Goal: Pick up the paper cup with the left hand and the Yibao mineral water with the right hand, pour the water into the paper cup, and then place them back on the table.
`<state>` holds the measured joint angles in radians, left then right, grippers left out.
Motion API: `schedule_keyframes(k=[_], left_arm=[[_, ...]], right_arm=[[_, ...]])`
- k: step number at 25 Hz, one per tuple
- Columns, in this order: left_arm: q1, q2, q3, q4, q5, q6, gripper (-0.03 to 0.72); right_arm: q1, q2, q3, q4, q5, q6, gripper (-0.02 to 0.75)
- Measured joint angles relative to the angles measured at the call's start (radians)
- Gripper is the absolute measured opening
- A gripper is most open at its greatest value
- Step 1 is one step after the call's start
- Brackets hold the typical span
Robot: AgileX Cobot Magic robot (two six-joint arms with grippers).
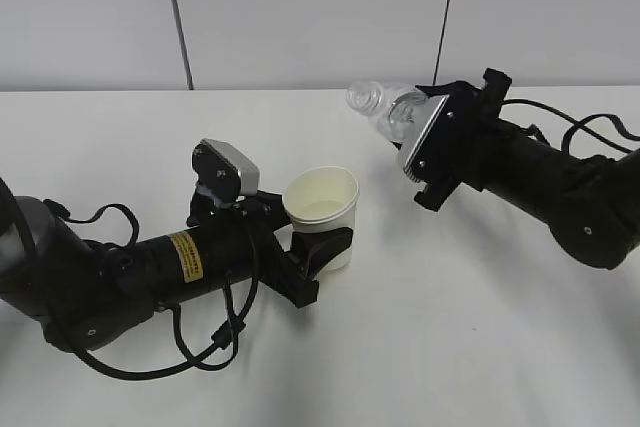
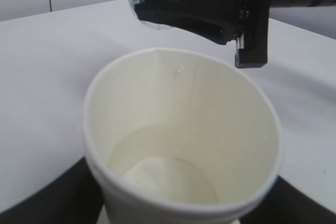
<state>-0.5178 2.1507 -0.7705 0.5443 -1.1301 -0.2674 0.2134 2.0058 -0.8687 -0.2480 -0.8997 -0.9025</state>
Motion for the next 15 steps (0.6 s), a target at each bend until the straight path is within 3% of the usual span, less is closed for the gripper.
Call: schedule_keyframes(k=[1, 2, 4, 6, 15], left_arm=[[0.0, 0.0, 0.0, 0.0, 0.0, 0.0, 0.442], [0.0, 0.0, 0.0, 0.0, 0.0, 0.0, 0.442], [0.0, 0.0, 0.0, -0.001, 0.0, 0.0, 0.442], [0.0, 0.0, 0.0, -0.001, 0.0, 0.0, 0.442], [0.0, 0.0, 0.0, -0.005, 0.0, 0.0, 0.442]], right_arm=[[0.0, 0.0, 0.0, 0.0, 0.0, 0.0, 0.49], [0.0, 0.0, 0.009, 0.003, 0.0, 0.173, 0.49], [0.0, 0.0, 0.009, 0.003, 0.0, 0.173, 0.49], [0.0, 0.0, 0.011, 0.009, 0.0, 0.33, 0.49], [0.0, 0.0, 0.027, 0.024, -0.002, 0.599, 0.49]])
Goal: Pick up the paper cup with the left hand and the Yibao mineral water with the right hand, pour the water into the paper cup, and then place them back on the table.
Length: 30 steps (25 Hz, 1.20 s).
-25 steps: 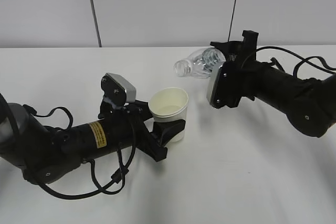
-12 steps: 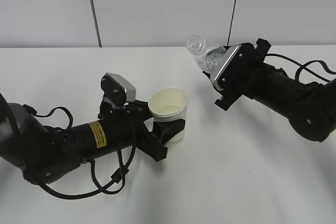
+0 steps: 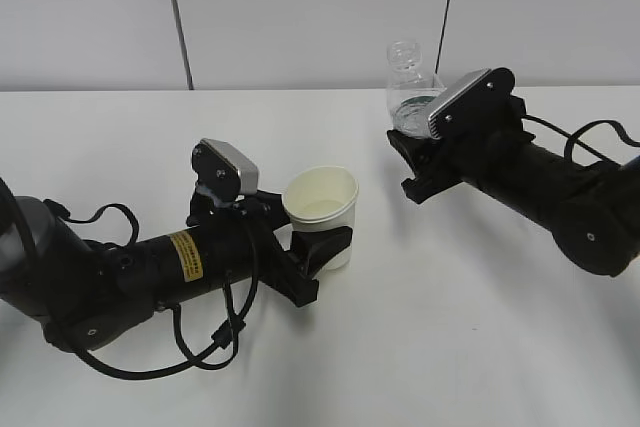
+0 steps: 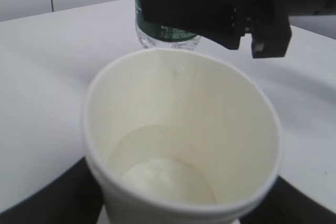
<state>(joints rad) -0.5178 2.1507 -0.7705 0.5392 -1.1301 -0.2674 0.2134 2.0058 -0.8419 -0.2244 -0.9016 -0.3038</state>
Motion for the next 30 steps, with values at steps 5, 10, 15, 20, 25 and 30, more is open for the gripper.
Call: schedule_keyframes(k=[5, 10, 15, 20, 25, 30], left_arm=[[0.0, 0.0, 0.0, -0.001, 0.0, 0.0, 0.442], [0.0, 0.0, 0.0, -0.004, 0.0, 0.0, 0.442], [0.0, 0.0, 0.0, -0.009, 0.0, 0.0, 0.442], [0.025, 0.0, 0.0, -0.014, 0.0, 0.0, 0.442], [0.076, 0.0, 0.0, -0.021, 0.0, 0.004, 0.442], [0.141, 0.0, 0.0, -0.021, 0.0, 0.012, 0.442]], right_arm=[[0.0, 0.0, 0.031, 0.02, -0.001, 0.089, 0.49], [0.0, -0.002, 0.051, 0.073, -0.003, 0.16, 0.489], [0.0, -0.006, 0.076, 0.08, -0.029, 0.191, 0.489], [0.0, -0.006, 0.103, 0.082, -0.095, 0.203, 0.489], [0.0, -0.006, 0.109, 0.082, -0.103, 0.216, 0.489], [0.0, -0.004, 0.111, 0.085, -0.138, 0.263, 0.489]])
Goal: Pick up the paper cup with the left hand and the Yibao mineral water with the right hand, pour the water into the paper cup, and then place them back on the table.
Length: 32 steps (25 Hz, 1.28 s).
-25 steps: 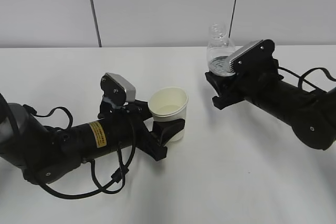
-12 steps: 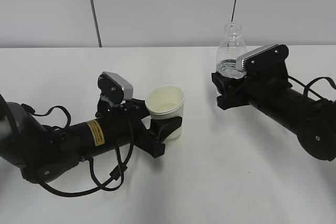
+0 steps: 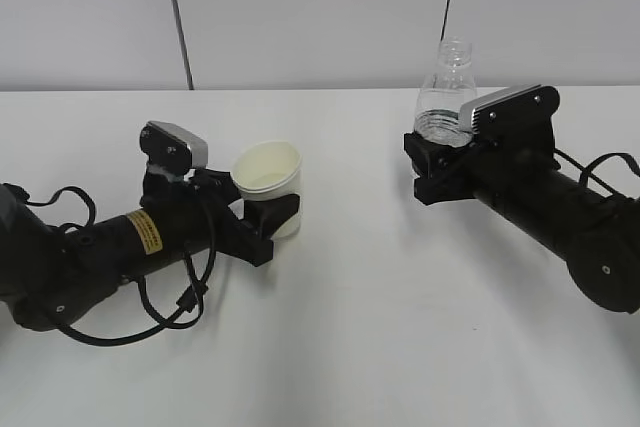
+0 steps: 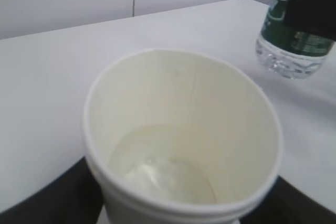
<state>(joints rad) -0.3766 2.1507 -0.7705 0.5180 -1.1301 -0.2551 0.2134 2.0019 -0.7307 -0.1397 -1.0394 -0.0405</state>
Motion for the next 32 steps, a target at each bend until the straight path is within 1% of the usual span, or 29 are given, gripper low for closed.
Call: schedule_keyframes(k=[7, 17, 22, 32], left_arm=[[0.08, 0.0, 0.0, 0.0, 0.019, 0.029, 0.442], [0.171, 0.0, 0.0, 0.0, 0.085, 0.036, 0.442], [0.198, 0.0, 0.0, -0.002, 0.089, 0.055, 0.442], [0.243, 0.0, -0.003, -0.041, 0.096, 0.116, 0.442]], right_arm=[[0.0, 0.017, 0.0, 0.0, -0.027, 0.025, 0.489], [0.0, 0.017, 0.0, 0.0, -0.04, 0.031, 0.489], [0.0, 0.017, 0.0, 0.0, -0.042, 0.031, 0.489], [0.0, 0.017, 0.0, 0.0, -0.043, 0.033, 0.489]])
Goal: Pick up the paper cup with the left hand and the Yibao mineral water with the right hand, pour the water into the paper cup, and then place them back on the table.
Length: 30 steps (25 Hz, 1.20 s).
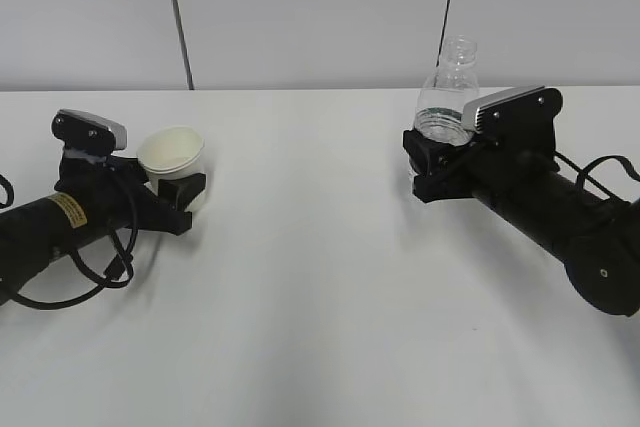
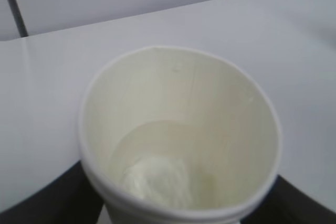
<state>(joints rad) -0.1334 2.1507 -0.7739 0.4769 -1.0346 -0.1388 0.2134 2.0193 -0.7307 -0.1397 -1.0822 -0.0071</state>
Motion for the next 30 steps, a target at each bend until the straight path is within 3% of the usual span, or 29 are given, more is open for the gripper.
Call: schedule_keyframes(k=[17, 25, 30], left_arm=[[0.01, 0.0, 0.0, -0.024, 0.005, 0.018, 0.445], [0.01, 0.0, 0.0, -0.076, 0.02, 0.021, 0.569], [0.01, 0.0, 0.0, -0.087, 0.021, 0.021, 0.588]], right_arm=[[0.0, 0.0, 0.0, 0.0, -0.002, 0.0, 0.489], [0.0, 0.0, 0.0, 0.0, -0.002, 0.0, 0.489], [0.0, 0.002, 0.0, 0.0, -0.002, 0.0, 0.489]])
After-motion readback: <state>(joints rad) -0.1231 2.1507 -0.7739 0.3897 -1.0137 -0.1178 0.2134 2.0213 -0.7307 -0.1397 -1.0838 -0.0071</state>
